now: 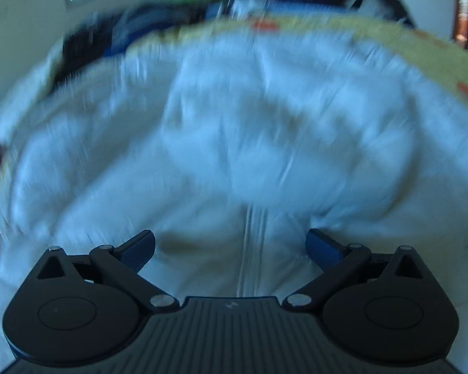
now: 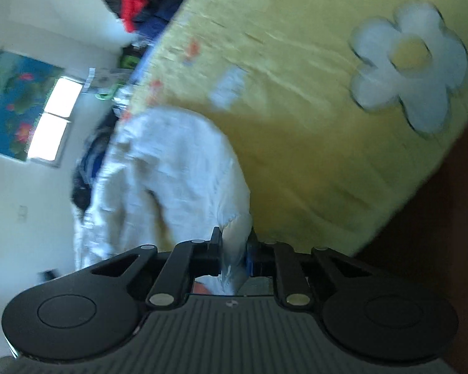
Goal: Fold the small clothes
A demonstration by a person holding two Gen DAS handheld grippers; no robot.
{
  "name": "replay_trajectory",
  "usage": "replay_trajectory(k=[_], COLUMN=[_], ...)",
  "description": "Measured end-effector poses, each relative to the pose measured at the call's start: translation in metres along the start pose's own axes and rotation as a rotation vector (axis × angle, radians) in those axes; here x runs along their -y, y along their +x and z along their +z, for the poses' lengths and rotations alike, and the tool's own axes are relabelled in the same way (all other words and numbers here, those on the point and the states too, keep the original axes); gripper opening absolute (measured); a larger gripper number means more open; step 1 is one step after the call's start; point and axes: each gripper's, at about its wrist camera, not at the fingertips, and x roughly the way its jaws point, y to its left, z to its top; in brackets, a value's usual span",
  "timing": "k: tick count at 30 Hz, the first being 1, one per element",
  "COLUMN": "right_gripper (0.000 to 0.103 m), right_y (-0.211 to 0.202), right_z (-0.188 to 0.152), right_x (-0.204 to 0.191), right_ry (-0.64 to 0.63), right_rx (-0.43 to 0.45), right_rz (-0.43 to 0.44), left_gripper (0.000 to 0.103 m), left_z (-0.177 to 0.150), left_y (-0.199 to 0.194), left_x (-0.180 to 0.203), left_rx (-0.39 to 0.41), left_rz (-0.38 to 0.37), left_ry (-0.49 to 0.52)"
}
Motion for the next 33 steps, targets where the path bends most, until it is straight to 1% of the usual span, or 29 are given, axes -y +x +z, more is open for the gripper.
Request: replay_trajectory(k=[1, 2, 4, 6, 8, 9, 10, 12, 13, 15, 17, 19, 20, 21, 23, 25, 27, 28, 29, 30, 31, 32, 33], right_gripper=[0.018, 0.018, 0.018, 0.018, 0.018, 0.018, 0.018, 0.018, 0.018, 0.018, 0.018, 0.018, 0.018, 0.018, 0.018, 0.018, 0.018, 0.019, 0.021, 0.027, 0.041, 0.05, 0.063], right_y=[-0.002, -0.003, -0.001, 0.005, 0.016, 0.027, 0.038, 0.076, 0.098, 0.148, 0.212, 0.274, 0.305, 0.328, 0.358, 0.371, 0.374, 0.376, 0.377, 0.382, 0.384, 0.382, 0.376], right_z=[0.003, 0.007, 0.017, 0.032, 0.048, 0.055, 0.062, 0.072, 0.076, 0.08, 0.075, 0.063, 0.054, 0.044, 0.019, 0.005, -0.001, -0.002, -0.002, -0.001, 0.004, 0.01, 0.013], right_x=[-0.009, -0.019, -0.041, -0.073, -0.113, -0.141, -0.162, -0.214, -0.236, -0.275, -0.309, -0.329, -0.336, -0.341, -0.348, -0.355, -0.361, -0.361, -0.36, -0.36, -0.358, -0.349, -0.336], right_ry=[0.0, 0.0, -0.005, -0.02, -0.085, -0.135, -0.165, -0.235, -0.268, -0.302, -0.344, -0.365, -0.363, -0.369, -0.377, -0.391, -0.404, -0.418, -0.429, -0.423, -0.411, -0.366, -0.324], right_rx=[0.006, 0.01, 0.025, 0.042, 0.052, 0.043, 0.027, -0.025, -0.054, -0.136, -0.238, -0.337, -0.4, -0.444, -0.513, -0.54, -0.541, -0.54, -0.542, -0.551, -0.556, -0.549, -0.532], right_rz=[0.035, 0.073, 0.153, 0.278, 0.371, 0.422, 0.469, 0.554, 0.574, 0.576, 0.518, 0.441, 0.411, 0.395, 0.376, 0.392, 0.374, 0.351, 0.335, 0.324, 0.316, 0.316, 0.33], left_gripper=[0.103, 0.103, 0.103, 0.103, 0.103, 0.103, 0.103, 0.103, 0.103, 0.103, 0.103, 0.103, 0.103, 0.103, 0.103, 0.103, 0.103, 0.103, 0.103, 0.103, 0.103, 0.103, 0.103], left_z=[-0.003, -0.004, -0.006, -0.007, -0.004, -0.001, 0.004, 0.013, 0.016, 0.019, 0.02, 0.022, 0.021, 0.02, 0.023, 0.027, 0.033, 0.037, 0.04, 0.047, 0.052, 0.056, 0.061], left_y=[0.001, -0.001, -0.008, -0.026, -0.051, -0.065, -0.077, -0.095, -0.101, -0.108, -0.111, -0.109, -0.106, -0.101, -0.081, -0.061, -0.052, -0.05, -0.047, -0.039, -0.03, -0.019, -0.008], left_x=[-0.003, -0.005, -0.006, -0.01, -0.02, -0.03, -0.04, -0.06, -0.069, -0.09, -0.102, -0.107, -0.106, -0.104, -0.093, -0.083, -0.077, -0.076, -0.075, -0.074, -0.075, -0.075, -0.074], left_rx=[0.012, 0.017, 0.032, 0.087, 0.165, 0.218, 0.268, 0.355, 0.395, 0.475, 0.518, 0.533, 0.541, 0.537, 0.475, 0.412, 0.391, 0.396, 0.399, 0.381, 0.342, 0.29, 0.253], left_rz=[-0.015, -0.02, -0.042, -0.096, -0.195, -0.272, -0.329, -0.401, -0.426, -0.453, -0.436, -0.411, -0.406, -0.395, -0.377, -0.381, -0.394, -0.405, -0.4, -0.398, -0.414, -0.396, -0.357], left_ry=[-0.025, -0.029, -0.017, -0.009, -0.029, -0.06, -0.096, -0.162, -0.186, -0.221, -0.21, -0.163, -0.123, -0.085, -0.025, 0.004, 0.002, -0.005, -0.015, -0.029, -0.04, -0.066, -0.081])
